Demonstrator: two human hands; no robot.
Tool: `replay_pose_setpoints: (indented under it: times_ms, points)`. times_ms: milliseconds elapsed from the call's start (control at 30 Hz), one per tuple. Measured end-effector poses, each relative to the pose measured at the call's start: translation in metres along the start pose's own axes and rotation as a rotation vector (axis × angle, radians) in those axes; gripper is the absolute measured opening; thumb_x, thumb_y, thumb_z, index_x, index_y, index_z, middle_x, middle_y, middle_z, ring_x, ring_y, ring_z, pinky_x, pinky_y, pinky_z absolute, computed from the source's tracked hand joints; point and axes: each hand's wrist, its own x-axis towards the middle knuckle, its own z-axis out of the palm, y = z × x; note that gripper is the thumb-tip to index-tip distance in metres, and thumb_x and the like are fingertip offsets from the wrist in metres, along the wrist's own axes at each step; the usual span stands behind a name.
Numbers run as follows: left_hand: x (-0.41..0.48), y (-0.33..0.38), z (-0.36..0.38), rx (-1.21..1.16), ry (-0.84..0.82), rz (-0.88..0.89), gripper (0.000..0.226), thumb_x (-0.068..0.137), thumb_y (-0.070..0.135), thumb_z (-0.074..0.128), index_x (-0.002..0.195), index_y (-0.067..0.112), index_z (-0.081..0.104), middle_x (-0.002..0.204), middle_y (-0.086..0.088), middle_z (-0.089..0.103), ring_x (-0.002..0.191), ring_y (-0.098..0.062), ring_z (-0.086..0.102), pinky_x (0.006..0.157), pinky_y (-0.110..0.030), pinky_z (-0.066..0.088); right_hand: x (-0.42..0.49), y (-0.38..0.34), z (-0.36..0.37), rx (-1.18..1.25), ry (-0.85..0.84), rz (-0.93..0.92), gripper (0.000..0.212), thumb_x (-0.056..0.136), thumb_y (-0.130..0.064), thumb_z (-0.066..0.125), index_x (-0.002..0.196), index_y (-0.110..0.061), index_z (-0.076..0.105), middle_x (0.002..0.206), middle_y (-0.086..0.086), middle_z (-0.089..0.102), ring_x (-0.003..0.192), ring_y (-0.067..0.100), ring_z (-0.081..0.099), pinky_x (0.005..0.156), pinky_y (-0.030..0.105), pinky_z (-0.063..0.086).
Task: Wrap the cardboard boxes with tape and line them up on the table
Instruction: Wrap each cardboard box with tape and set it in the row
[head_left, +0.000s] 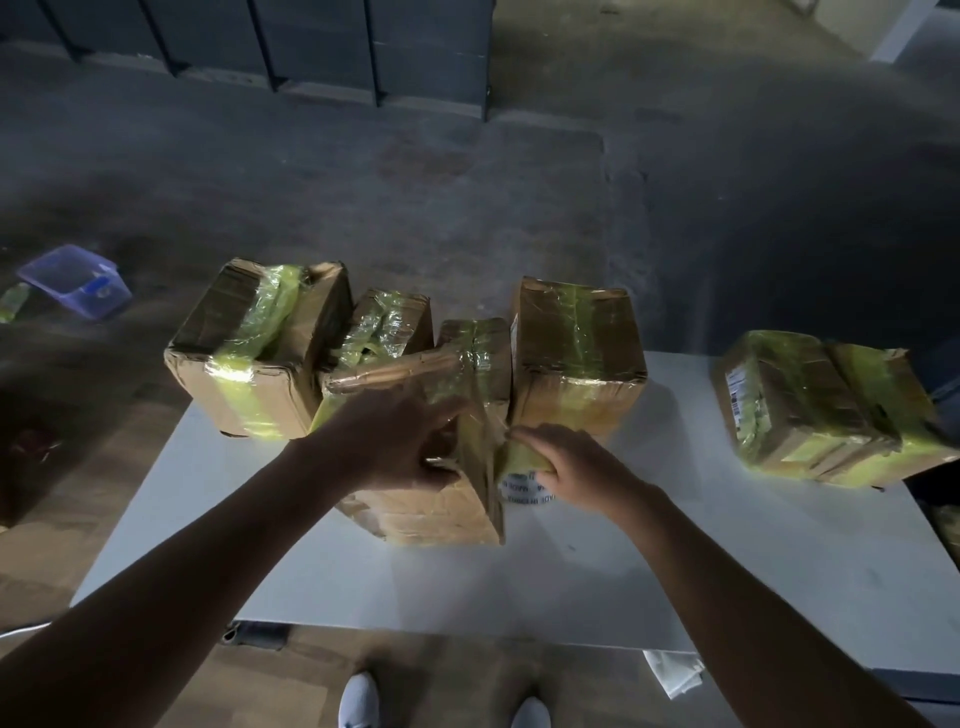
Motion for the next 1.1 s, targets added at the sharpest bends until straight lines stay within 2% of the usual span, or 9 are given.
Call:
replay_pose_setpoints:
  times_ms: [100, 200, 333, 467, 633, 800, 933, 1000, 1100]
  points:
    - [0.006, -0.004, 0.001, 0.062, -0.032, 0.018, 0.080, 0.077, 0.068, 0.063, 0.143, 0.041, 0.027, 0.115, -0.007, 0.061, 0.094, -0.023, 0.063, 0.068, -0.027, 0.046, 0.001, -0.004, 0.011, 0.113, 0.011, 0.077, 0.062, 0.090, -0.008, 0.060, 0.146, -0.023, 0.040, 0.139, 0.006, 0.050, 0.117, 0.022, 0.056, 0.091, 0.032, 0.050]
    - [0.010, -0.019, -0.010, -0.053, -0.084, -0.024, 0.078, 0.085, 0.064, 0.056, 0.147, 0.045, 0.013, 0.127, 0.000, 0.061, 0.095, -0.014, 0.064, 0.068, -0.023, 0.046, 0.004, -0.005, 0.011, 0.258, 0.073, 0.156, 0.064, 0.090, -0.006, 0.059, 0.146, -0.025, 0.036, 0.123, 0.002, 0.057, 0.094, 0.012, 0.059, 0.070, 0.017, 0.044]
    - [0.023, -0.041, -0.015, -0.338, -0.067, -0.141, 0.038, 0.098, 0.033, 0.054, 0.135, 0.033, 0.048, 0.106, 0.006, 0.072, 0.069, 0.014, 0.051, 0.059, -0.011, 0.035, 0.002, -0.007, 0.009, 0.408, 0.099, 0.215, 0.049, 0.089, -0.010, 0.058, 0.125, -0.038, 0.042, 0.087, -0.008, 0.056, 0.072, 0.004, 0.056, 0.058, 0.017, 0.041]
    - [0.040, -0.044, 0.019, -0.263, -0.045, -0.248, 0.017, 0.096, 0.028, 0.056, 0.111, 0.025, 0.064, 0.099, 0.001, 0.072, 0.081, -0.013, 0.062, 0.059, -0.023, 0.033, 0.004, -0.008, 0.019, 0.429, 0.056, 0.375, 0.024, 0.089, -0.017, 0.052, 0.103, -0.037, 0.050, 0.088, -0.006, 0.059, 0.075, 0.015, 0.059, 0.061, 0.032, 0.045]
    - [0.067, -0.049, 0.054, -0.223, -0.044, -0.278, 0.025, 0.094, 0.031, 0.059, 0.119, 0.031, 0.063, 0.112, 0.003, 0.070, 0.101, -0.022, 0.065, 0.071, -0.028, 0.038, 0.006, -0.001, 0.030, 0.467, -0.018, 0.471, 0.024, 0.091, -0.011, 0.053, 0.112, -0.021, 0.058, 0.094, 0.006, 0.066, 0.079, 0.028, 0.064, 0.065, 0.040, 0.052]
    - [0.066, -0.015, 0.079, -0.327, 0.074, -0.384, 0.034, 0.093, 0.022, 0.061, 0.125, 0.010, 0.059, 0.122, -0.012, 0.063, 0.112, -0.030, 0.056, 0.089, -0.043, 0.048, 0.010, 0.001, 0.043, 0.468, -0.045, 0.568, 0.016, 0.095, -0.015, 0.049, 0.104, -0.018, 0.061, 0.087, 0.008, 0.068, 0.071, 0.024, 0.061, 0.059, 0.034, 0.046]
    - [0.030, 0.056, 0.089, -0.279, 0.363, -0.071, 0.025, 0.089, 0.024, 0.047, 0.097, 0.010, 0.067, 0.099, -0.009, 0.065, 0.097, -0.027, 0.057, 0.080, -0.037, 0.047, 0.005, 0.001, 0.055, 0.455, -0.032, 0.545, 0.020, 0.095, -0.007, 0.049, 0.079, -0.008, 0.061, 0.069, 0.009, 0.058, 0.062, 0.025, 0.053, 0.055, 0.034, 0.037]
    - [0.016, 0.088, 0.102, -0.270, 0.281, 0.131, 0.017, 0.079, 0.022, 0.060, 0.089, 0.012, 0.069, 0.092, -0.006, 0.067, 0.093, -0.026, 0.061, 0.083, -0.037, 0.049, 0.002, 0.005, 0.060, 0.441, -0.032, 0.543, 0.021, 0.093, -0.004, 0.049, 0.076, 0.001, 0.062, 0.072, 0.017, 0.061, 0.066, 0.031, 0.056, 0.059, 0.040, 0.039]
    - [0.014, 0.098, 0.118, -0.167, -0.045, 0.067, 0.037, 0.073, 0.023, 0.071, 0.108, 0.012, 0.069, 0.111, -0.008, 0.066, 0.113, -0.030, 0.058, 0.100, -0.040, 0.043, -0.002, 0.012, 0.066, 0.436, -0.031, 0.536, 0.019, 0.088, -0.004, 0.048, 0.082, 0.002, 0.066, 0.076, 0.015, 0.068, 0.073, 0.028, 0.065, 0.063, 0.035, 0.045]
